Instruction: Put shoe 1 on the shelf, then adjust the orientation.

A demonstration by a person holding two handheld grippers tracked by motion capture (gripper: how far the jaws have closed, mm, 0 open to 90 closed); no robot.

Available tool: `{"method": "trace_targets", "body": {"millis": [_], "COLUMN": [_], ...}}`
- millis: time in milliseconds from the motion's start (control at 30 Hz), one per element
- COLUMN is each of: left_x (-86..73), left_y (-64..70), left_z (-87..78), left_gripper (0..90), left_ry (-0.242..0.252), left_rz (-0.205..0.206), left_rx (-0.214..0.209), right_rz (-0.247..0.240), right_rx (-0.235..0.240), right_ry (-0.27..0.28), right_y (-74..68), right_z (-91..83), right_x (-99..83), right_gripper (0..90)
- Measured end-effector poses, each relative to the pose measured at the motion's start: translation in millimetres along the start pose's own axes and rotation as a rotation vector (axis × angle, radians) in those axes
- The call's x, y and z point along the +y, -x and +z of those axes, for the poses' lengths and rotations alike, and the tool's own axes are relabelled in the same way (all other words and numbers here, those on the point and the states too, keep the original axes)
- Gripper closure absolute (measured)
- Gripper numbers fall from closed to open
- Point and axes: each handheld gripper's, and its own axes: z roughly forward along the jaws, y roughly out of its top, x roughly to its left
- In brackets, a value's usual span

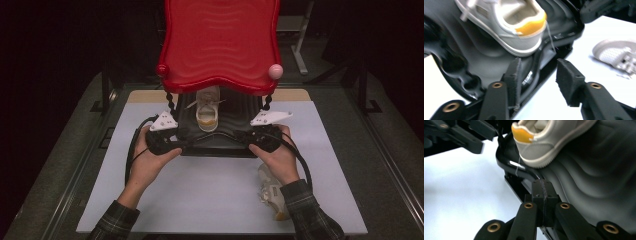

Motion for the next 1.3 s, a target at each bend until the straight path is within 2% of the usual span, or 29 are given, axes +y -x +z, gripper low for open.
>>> {"method": "trace_targets", "body": {"millis": [167, 333, 567, 733, 933, 1133, 1300], "left_x": [-9.8, -27.0, -63.0, -92.1, -121.2, -143.7, -155.9], "left_y": [6.9, 12.9, 13.6, 10.3, 1.3, -14.2, -23.7], "left_z": [-8.2, -15.8, -25.5, -29.2, -36.1, -39.4, -38.5], "left_gripper": [41.2, 29.3, 23.3, 20.2, 20.0, 20.5, 20.7], "left_ry": [-0.036, -0.077, -0.114, -0.172, -0.210, -0.235, -0.261], "left_rz": [0.009, 0.016, -0.014, -0.023, -0.044, -0.055, -0.050], "left_rx": [-0.026, -0.042, -0.037, -0.012, 0.017, 0.064, 0.114], "right_rz": [0.019, 0.034, 0.096, 0.123, 0.141, 0.160, 0.168], "right_rx": [0.010, 0.010, 0.020, 0.006, -0.007, -0.012, -0.009], "right_ry": [0.004, -0.029, -0.055, -0.087, -0.100, -0.117, -0.146], "right_y": [2.5, 5.8, 11.5, 11.2, 8.8, 5.3, 1.2], "right_z": [-15.3, -31.4, -52.3, -65.7, -83.5, -95.8, -98.9], "right_x": [-11.4, -25.4, -56.0, -74.4, -88.9, -104.7, -116.2], "right_gripper": [90.0, 90.0, 90.0, 90.0, 90.0, 90.0, 90.0]}}
